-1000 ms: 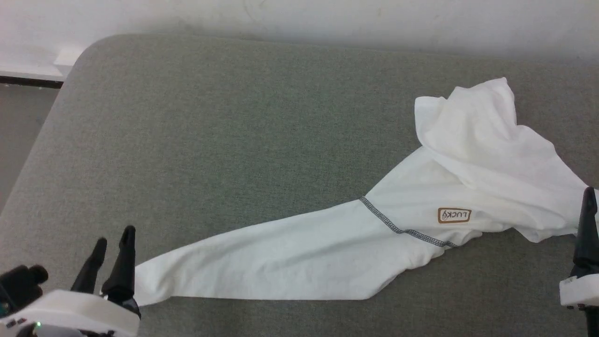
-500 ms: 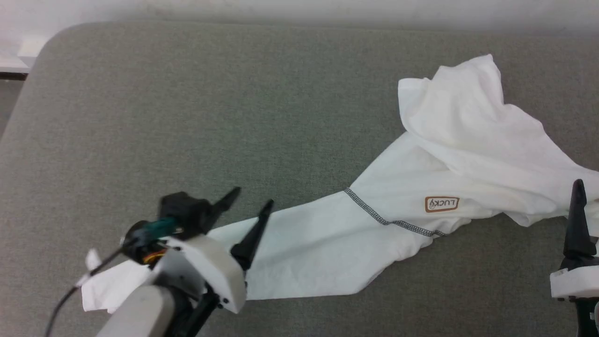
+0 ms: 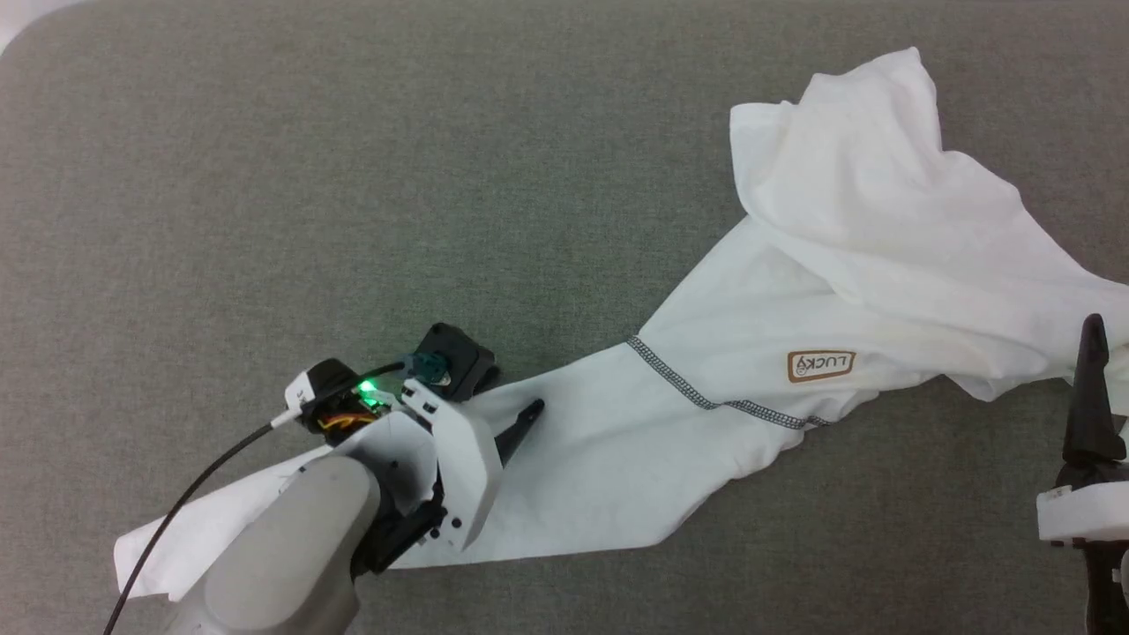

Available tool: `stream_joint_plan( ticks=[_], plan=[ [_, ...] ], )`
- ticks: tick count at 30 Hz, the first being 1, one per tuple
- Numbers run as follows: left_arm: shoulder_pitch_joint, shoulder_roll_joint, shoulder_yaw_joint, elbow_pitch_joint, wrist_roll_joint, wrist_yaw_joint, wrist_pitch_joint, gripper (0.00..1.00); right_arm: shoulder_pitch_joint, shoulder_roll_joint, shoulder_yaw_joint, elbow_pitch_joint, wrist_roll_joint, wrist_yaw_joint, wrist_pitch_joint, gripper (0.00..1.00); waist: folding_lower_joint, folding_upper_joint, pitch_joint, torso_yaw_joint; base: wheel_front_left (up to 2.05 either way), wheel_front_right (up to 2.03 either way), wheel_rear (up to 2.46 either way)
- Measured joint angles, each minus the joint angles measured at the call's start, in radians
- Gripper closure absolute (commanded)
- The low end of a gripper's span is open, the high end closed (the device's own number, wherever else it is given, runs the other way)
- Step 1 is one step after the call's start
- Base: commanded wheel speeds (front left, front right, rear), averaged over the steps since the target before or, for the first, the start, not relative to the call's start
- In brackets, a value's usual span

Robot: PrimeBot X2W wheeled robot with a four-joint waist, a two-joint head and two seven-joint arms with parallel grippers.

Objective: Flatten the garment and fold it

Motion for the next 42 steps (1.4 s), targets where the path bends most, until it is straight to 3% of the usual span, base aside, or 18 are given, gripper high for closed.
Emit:
stream_joint_plan(
  ticks=[5,9,14,18,19,20,21,27,32,35,39,42],
  plan=[
    [-0.015,-0.022,0.025,0.045,-0.027,0.003,-0.053,1.0,-0.002,0.0,0.001,0.004,0.008,0.0,0.0,0.0,0.0001,0.0,-0.005,-0.003,0.0,0.0,0.0],
    [0.003,-0.028,0.127,0.024,-0.108,0.053,-0.105,1.0,-0.002,0.0,-0.004,0.009,0.008,0.0,-0.001,0.0,0.0001,0.0,-0.021,-0.002,0.0,0.0,0.0],
    [0.035,0.071,0.298,-0.048,-0.178,0.131,-0.157,1.0,-0.001,0.0,-0.011,0.012,0.015,0.0,-0.002,0.0,0.0,0.0,-0.039,0.004,0.0,0.0,0.0],
    [0.095,0.13,0.351,-0.047,-0.198,0.161,-0.165,1.0,0.0,0.0,-0.012,0.019,0.016,0.0,-0.002,0.0,0.0,0.0,-0.045,0.01,0.0,0.0,0.0],
    [0.113,0.129,0.348,-0.047,-0.198,0.161,-0.165,0.73,0.0,0.0,-0.011,0.022,0.016,0.0,-0.003,0.0,0.0,0.0,-0.046,0.011,0.0,0.0,0.0],
    [0.131,0.121,0.345,-0.047,-0.206,0.161,-0.165,0.14,0.0,0.0,-0.01,0.026,0.016,0.0,-0.005,0.0,-0.0001,0.0,-0.046,0.013,0.0,0.0,0.0],
    [0.148,0.11,0.342,-0.048,-0.215,0.162,-0.166,0.0,0.0,0.0,-0.008,0.03,0.017,0.0,-0.006,0.0,-0.0001,0.0,-0.046,0.014,0.0,0.0,0.0],
    [0.208,0.026,0.368,-0.081,-0.278,0.171,-0.251,0.0,0.0,0.0,0.005,0.044,0.018,0.0,-0.007,0.0,0.0,0.0,-0.052,0.015,0.0,0.0,0.0],
    [0.255,-0.025,0.452,-0.213,-0.317,0.169,-0.434,0.0,0.006,0.0,0.001,0.048,0.018,0.0,-0.007,0.0,0.0,0.0,-0.066,0.011,0.0,0.0,0.0],
    [0.296,-0.019,0.497,-0.302,-0.238,0.18,-0.58,0.0,0.015,0.0,0.003,0.051,0.019,0.0,-0.011,0.0,-0.0001,0.0,-0.076,0.007,0.0,0.0,0.0],
    [0.385,-0.043,0.551,-0.405,-0.097,0.216,-0.624,0.0,0.02,0.0,0.012,0.055,0.031,0.0,-0.019,0.0,-0.0001,0.0,-0.083,0.001,0.0,0.0,0.0],
    [0.446,-0.134,0.626,-0.483,-0.004,0.223,-0.625,0.0,0.024,0.0,0.018,0.055,0.035,0.0,-0.025,0.0,-0.0001,0.0,-0.081,0.004,0.0,0.0,0.0]
  ],
)
